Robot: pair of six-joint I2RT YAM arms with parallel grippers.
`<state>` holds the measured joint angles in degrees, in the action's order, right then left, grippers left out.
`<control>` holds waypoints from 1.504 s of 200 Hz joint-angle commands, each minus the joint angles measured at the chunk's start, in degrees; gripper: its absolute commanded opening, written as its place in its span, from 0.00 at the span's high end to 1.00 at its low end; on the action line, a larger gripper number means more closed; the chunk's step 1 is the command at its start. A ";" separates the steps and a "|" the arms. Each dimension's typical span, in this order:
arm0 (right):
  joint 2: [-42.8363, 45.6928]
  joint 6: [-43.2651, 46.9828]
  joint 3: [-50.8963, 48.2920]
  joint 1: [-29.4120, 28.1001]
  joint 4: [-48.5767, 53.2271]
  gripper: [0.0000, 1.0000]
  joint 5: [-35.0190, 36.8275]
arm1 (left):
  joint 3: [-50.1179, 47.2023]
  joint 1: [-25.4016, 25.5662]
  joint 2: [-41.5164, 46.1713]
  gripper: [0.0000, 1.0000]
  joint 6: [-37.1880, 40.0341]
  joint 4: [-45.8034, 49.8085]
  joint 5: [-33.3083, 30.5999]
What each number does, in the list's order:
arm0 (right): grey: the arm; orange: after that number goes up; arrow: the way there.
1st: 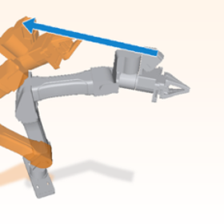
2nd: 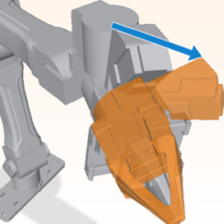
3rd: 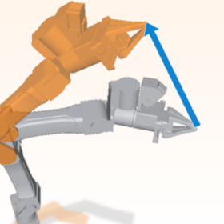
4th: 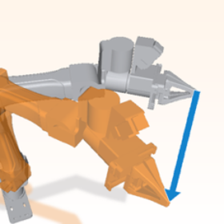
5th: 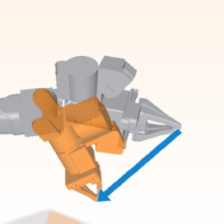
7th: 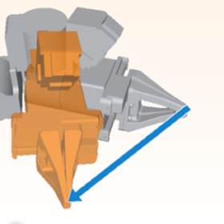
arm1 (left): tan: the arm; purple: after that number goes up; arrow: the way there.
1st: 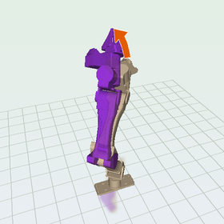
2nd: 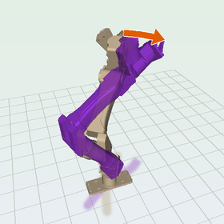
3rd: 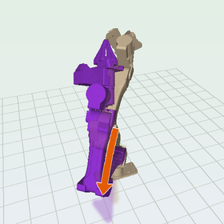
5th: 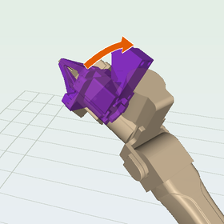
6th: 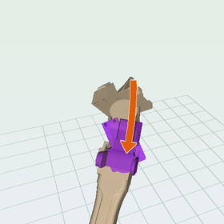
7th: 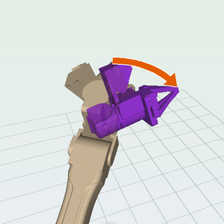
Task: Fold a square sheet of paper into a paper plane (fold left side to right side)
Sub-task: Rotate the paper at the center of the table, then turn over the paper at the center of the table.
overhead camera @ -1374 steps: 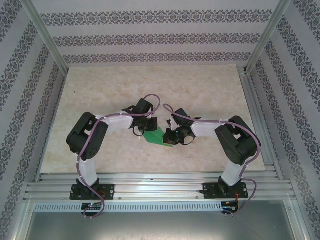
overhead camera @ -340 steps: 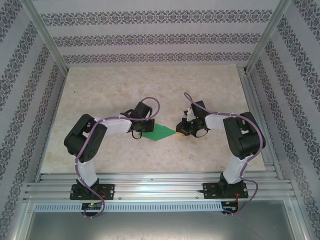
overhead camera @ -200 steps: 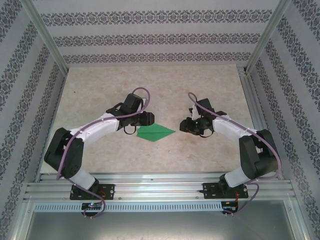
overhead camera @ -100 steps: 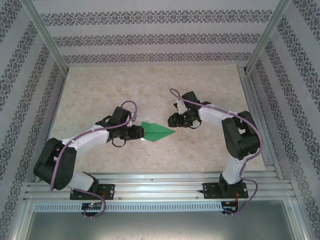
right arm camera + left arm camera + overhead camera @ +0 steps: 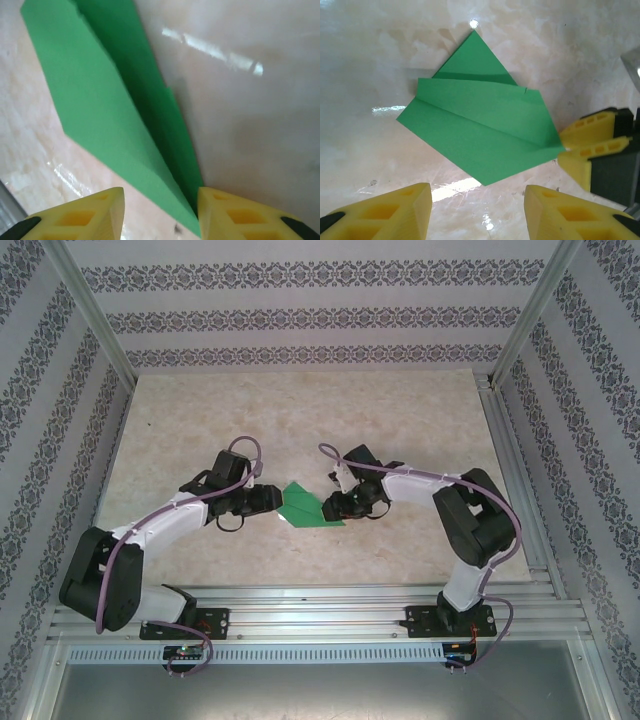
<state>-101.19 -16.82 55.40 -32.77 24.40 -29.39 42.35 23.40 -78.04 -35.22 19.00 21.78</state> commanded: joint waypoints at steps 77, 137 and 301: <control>-6.47 4.25 16.94 -2.37 7.50 0.48 8.92 | -1.88 -1.37 1.99 0.44 -1.34 -1.24 1.61; -12.39 4.84 19.68 -4.67 7.22 0.60 5.43 | -1.72 -1.40 2.02 0.44 -0.64 -0.20 1.10; 25.81 -42.15 -12.13 15.33 -27.70 1.00 -18.90 | -5.14 2.30 5.73 0.04 -35.07 -38.15 15.44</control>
<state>-79.18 -44.93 47.75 -19.00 9.34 -43.46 34.76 23.09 -71.68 -60.45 -5.08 33.87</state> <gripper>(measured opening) 0.041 0.980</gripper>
